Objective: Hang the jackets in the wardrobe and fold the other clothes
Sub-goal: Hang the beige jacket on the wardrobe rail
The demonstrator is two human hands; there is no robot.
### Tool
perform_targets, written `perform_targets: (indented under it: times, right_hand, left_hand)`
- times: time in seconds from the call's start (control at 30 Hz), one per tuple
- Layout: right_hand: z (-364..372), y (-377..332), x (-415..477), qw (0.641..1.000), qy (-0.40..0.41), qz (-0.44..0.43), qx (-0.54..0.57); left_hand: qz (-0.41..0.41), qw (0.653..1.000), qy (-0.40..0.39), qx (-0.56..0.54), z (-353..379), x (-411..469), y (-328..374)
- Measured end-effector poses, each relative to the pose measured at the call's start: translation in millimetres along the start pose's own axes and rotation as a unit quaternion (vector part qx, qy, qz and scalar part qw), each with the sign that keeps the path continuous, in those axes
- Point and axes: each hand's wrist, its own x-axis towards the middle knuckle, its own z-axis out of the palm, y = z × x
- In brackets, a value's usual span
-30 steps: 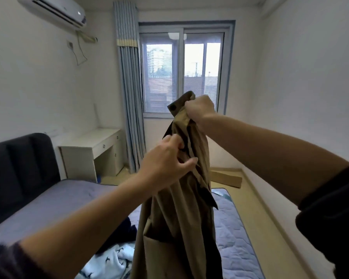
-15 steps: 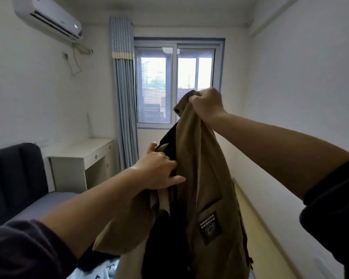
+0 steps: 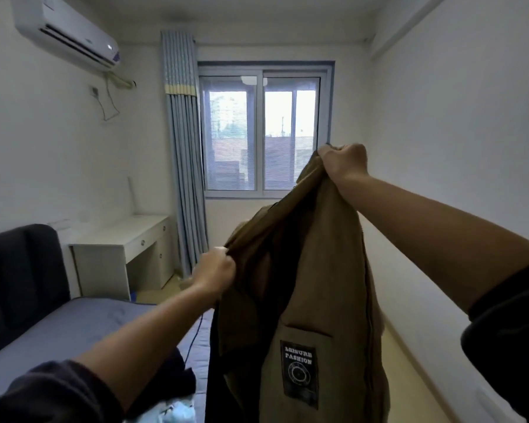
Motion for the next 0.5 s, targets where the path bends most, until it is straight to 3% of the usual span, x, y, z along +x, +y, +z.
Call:
perform_targets:
  times: [0.1,0.2,0.27,0.37,0.5]
  right_hand:
    - [-11,21,0,0.998,-0.039,0.051,-0.009]
    - [-16,32,-9,0.994,-0.104,0.022,-0.002]
    - [-18,32,-14,0.981,-0.195,-0.006,0.019]
    - [-22,27,-18,0.922,-0.381,-0.061,-0.018]
    - [-31,32,-18,0.852,-0.507,-0.081,-0.097]
  left_hand:
    - [0.012,0.991,0.112,-0.074,-29,20,0]
    - [0.056,0.980,0.181,-0.066,-57,35,6]
    - [0.076,0.979,0.177,-0.066,-73,45,12]
    - [0.095,0.986,0.124,-0.057,-98,57,19]
    - [0.129,0.990,0.051,-0.006,-119,66,20]
